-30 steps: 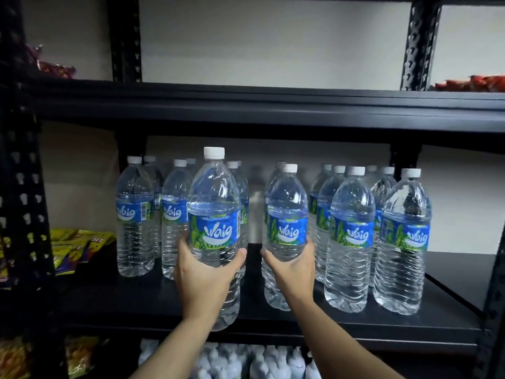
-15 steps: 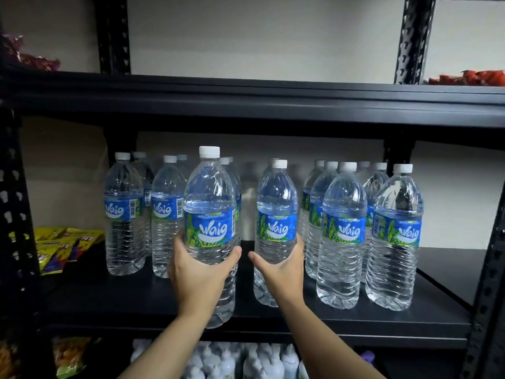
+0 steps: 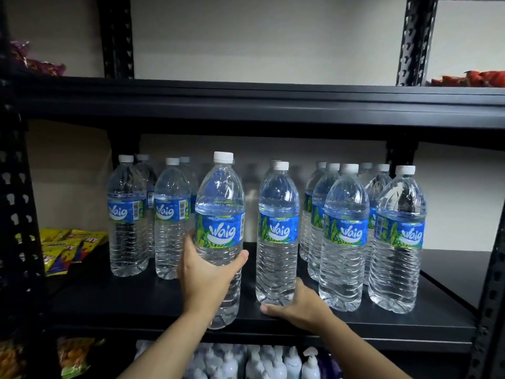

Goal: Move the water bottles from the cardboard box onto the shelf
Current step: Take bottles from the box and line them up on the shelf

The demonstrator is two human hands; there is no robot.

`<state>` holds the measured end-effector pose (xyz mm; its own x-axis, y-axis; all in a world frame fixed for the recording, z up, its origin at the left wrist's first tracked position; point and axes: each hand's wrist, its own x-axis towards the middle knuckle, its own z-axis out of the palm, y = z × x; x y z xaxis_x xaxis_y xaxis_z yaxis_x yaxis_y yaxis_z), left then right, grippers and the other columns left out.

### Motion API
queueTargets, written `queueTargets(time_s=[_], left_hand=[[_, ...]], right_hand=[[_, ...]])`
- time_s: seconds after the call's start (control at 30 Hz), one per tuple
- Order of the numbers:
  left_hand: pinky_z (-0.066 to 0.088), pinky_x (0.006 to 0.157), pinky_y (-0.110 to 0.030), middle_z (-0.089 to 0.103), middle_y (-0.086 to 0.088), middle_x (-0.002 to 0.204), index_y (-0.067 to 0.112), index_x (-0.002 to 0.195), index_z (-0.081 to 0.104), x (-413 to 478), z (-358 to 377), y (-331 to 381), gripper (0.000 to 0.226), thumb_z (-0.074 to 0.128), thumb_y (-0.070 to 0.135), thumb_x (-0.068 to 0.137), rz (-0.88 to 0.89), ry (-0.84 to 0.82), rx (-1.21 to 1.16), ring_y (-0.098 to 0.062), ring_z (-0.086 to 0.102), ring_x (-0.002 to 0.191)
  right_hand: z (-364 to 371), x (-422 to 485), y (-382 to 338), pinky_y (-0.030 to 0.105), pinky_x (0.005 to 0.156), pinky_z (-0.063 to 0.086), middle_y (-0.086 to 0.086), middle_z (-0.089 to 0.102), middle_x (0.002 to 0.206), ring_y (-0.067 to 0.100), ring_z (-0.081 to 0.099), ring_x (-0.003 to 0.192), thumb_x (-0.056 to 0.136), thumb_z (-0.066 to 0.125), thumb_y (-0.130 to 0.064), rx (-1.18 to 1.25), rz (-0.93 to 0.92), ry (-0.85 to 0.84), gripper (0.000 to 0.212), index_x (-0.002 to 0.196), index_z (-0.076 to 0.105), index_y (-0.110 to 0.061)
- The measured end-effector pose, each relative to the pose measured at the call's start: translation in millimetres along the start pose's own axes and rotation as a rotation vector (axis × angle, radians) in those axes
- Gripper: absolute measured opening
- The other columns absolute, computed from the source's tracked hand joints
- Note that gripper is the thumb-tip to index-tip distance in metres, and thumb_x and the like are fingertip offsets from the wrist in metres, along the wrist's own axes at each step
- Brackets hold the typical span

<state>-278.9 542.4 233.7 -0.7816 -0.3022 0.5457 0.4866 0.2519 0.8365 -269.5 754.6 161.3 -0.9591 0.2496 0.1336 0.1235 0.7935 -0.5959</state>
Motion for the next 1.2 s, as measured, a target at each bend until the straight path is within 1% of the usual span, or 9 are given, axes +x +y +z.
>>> queueTargets(time_s=[0.1, 0.17, 0.37, 0.47, 0.57, 0.73, 0.83, 0.97, 1.2], left_hand=[[0.046, 0.089, -0.032, 0.063, 0.004, 0.11, 0.022, 0.12, 0.051, 5, 6, -1, 0.084, 0.096, 0.037, 0.05, -0.008, -0.021, -0.01, -0.022, 0.061, 0.104], [0.048, 0.092, -0.034, 0.062, 0.003, 0.114, 0.021, 0.124, 0.049, 12, 9, -1, 0.088, 0.095, 0.04, 0.051, -0.015, -0.046, -0.002, -0.022, 0.06, 0.108], [0.042, 0.095, -0.03, 0.055, 0.008, 0.117, 0.017, 0.134, 0.045, 42, 25, 2, 0.094, 0.094, 0.037, 0.056, -0.005, -0.061, -0.016, -0.015, 0.054, 0.108], [0.039, 0.09, -0.026, 0.052, 0.008, 0.111, 0.017, 0.133, 0.046, 48, 33, -7, 0.091, 0.094, 0.034, 0.057, -0.039, -0.081, -0.027, -0.014, 0.052, 0.102], [0.047, 0.09, -0.032, 0.061, 0.002, 0.112, 0.019, 0.126, 0.049, 45, 37, -28, 0.087, 0.095, 0.037, 0.054, -0.082, -0.095, 0.001, -0.022, 0.061, 0.104], [0.051, 0.094, -0.04, 0.063, 0.005, 0.114, 0.028, 0.122, 0.048, 45, 34, -42, 0.089, 0.091, 0.052, 0.047, -0.085, -0.167, 0.023, -0.021, 0.063, 0.105], [0.044, 0.087, -0.03, 0.059, 0.007, 0.115, 0.029, 0.125, 0.046, 43, 31, -42, 0.084, 0.093, 0.04, 0.056, -0.093, -0.215, 0.019, -0.017, 0.058, 0.104], [0.037, 0.088, -0.026, 0.053, 0.012, 0.112, 0.03, 0.13, 0.041, 37, 25, -44, 0.086, 0.092, 0.032, 0.06, -0.081, -0.27, 0.021, -0.012, 0.052, 0.103], [0.051, 0.097, -0.035, 0.066, 0.009, 0.111, 0.028, 0.12, 0.05, 25, 24, -73, 0.085, 0.094, 0.039, 0.049, -0.238, -0.332, 0.037, -0.011, 0.065, 0.101]], right_hand=[[0, 1, 0, 0.035, 0.102, 0.045, 0.002, 0.059, 0.134, 0.021, 0.056, 0.124, 0.032, 0.049, -0.102, -0.06, 0.029, -0.025, 0.125, 0.128, 0.041, -0.023], [3, 1, 1, 0.036, 0.101, 0.045, 0.001, 0.06, 0.133, 0.022, 0.056, 0.123, 0.033, 0.046, -0.103, -0.077, 0.029, -0.012, 0.123, 0.127, 0.041, -0.024], [4, 4, 3, 0.035, 0.101, 0.045, -0.004, 0.061, 0.129, 0.018, 0.057, 0.121, 0.026, 0.048, -0.103, -0.032, 0.06, 0.001, 0.123, 0.123, 0.044, -0.028], [5, 6, 5, 0.034, 0.101, 0.045, -0.007, 0.061, 0.129, 0.016, 0.058, 0.12, 0.024, 0.051, -0.102, -0.013, 0.071, 0.007, 0.126, 0.126, 0.044, -0.028], [4, 6, 4, 0.033, 0.101, 0.045, -0.007, 0.061, 0.129, 0.016, 0.058, 0.12, 0.023, 0.05, -0.102, -0.025, 0.077, 0.005, 0.127, 0.126, 0.044, -0.028], [3, 6, 4, 0.034, 0.101, 0.046, -0.007, 0.061, 0.128, 0.016, 0.059, 0.118, 0.025, 0.055, -0.101, -0.008, 0.087, 0.002, 0.124, 0.124, 0.043, -0.029], [2, 5, 2, 0.035, 0.102, 0.045, -0.006, 0.061, 0.129, 0.017, 0.058, 0.119, 0.024, 0.054, -0.101, -0.007, 0.089, -0.009, 0.126, 0.126, 0.042, -0.027], [1, 3, -1, 0.033, 0.101, 0.045, -0.007, 0.06, 0.13, 0.016, 0.058, 0.12, 0.021, 0.052, -0.102, 0.009, 0.088, -0.011, 0.129, 0.127, 0.042, -0.028], [2, 1, -3, 0.033, 0.103, 0.044, -0.01, 0.059, 0.132, 0.016, 0.056, 0.122, 0.025, 0.053, -0.101, 0.013, 0.067, -0.003, 0.124, 0.128, 0.045, -0.033]])
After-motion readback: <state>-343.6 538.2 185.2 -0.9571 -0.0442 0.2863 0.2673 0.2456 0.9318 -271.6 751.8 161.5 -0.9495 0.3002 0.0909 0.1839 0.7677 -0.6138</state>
